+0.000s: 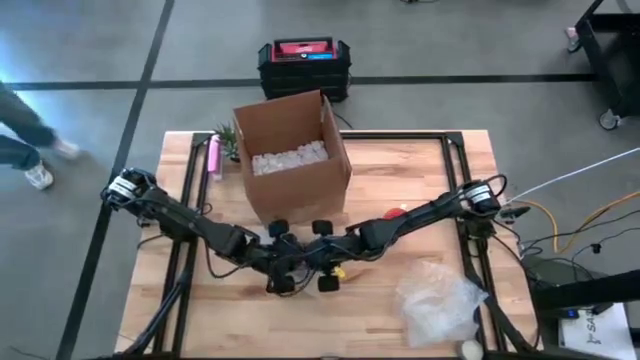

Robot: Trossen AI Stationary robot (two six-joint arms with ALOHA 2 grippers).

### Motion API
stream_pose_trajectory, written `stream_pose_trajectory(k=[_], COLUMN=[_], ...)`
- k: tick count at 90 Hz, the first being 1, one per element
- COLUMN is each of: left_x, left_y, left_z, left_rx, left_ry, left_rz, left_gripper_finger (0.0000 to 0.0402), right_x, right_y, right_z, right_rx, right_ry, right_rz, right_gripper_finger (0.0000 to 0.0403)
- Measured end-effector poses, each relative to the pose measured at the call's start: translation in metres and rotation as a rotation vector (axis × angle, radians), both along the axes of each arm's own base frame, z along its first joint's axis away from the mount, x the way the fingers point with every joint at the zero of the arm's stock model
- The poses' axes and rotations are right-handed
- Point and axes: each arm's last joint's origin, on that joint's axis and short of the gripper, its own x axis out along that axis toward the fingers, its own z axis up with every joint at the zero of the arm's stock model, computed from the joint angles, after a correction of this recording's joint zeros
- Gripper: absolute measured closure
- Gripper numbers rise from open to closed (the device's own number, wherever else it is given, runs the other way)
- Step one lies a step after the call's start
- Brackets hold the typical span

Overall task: Wrap mug
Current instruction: Wrap the black mug with transparent bubble wrap

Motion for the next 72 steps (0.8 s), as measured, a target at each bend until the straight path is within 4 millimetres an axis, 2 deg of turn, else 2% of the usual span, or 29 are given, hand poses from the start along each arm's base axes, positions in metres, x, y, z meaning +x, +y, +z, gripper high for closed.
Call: stream_pose_trajectory(k=[18, 26, 32, 44, 53, 63, 72], left_x=[-0.016, -0.032, -0.047, -0.078, -0.092, -0.091, -0.077], left_y=[0.006, 0.01, 0.012, 0.01, 0.006, 0.008, 0.005], left_z=[0.04, 0.058, 0.061, 0.036, 0.011, -0.018, -0.026], left_rx=[0.007, -0.028, -0.06, -0.1, -0.133, -0.096, -0.065], left_ry=[0.051, 0.092, 0.144, 0.256, 0.264, 0.16, -0.036], left_rz=[-0.019, 0.035, 0.097, 0.202, 0.234, 0.274, 0.223], left_gripper_finger=[0.033, 0.0336, 0.0342, 0.0355, 0.0366, 0.0378, 0.038], right_x=[0.001, 0.001, 0.0, 0.0, 0.0, 0.0, 0.0], right_y=[-0.001, -0.001, -0.001, -0.001, -0.001, -0.001, -0.001], right_z=[0.004, 0.004, 0.004, 0.004, 0.004, 0.004, 0.004], right_rx=[-0.016, -0.021, -0.022, -0.023, -0.024, -0.023, -0.023], right_ry=[0.011, 0.017, 0.017, 0.018, 0.018, 0.018, 0.018], right_rz=[0.006, 0.01, 0.01, 0.012, 0.012, 0.012, 0.012], right_gripper_finger=[0.0393, 0.04, 0.04, 0.0401, 0.0401, 0.0401, 0.0401])
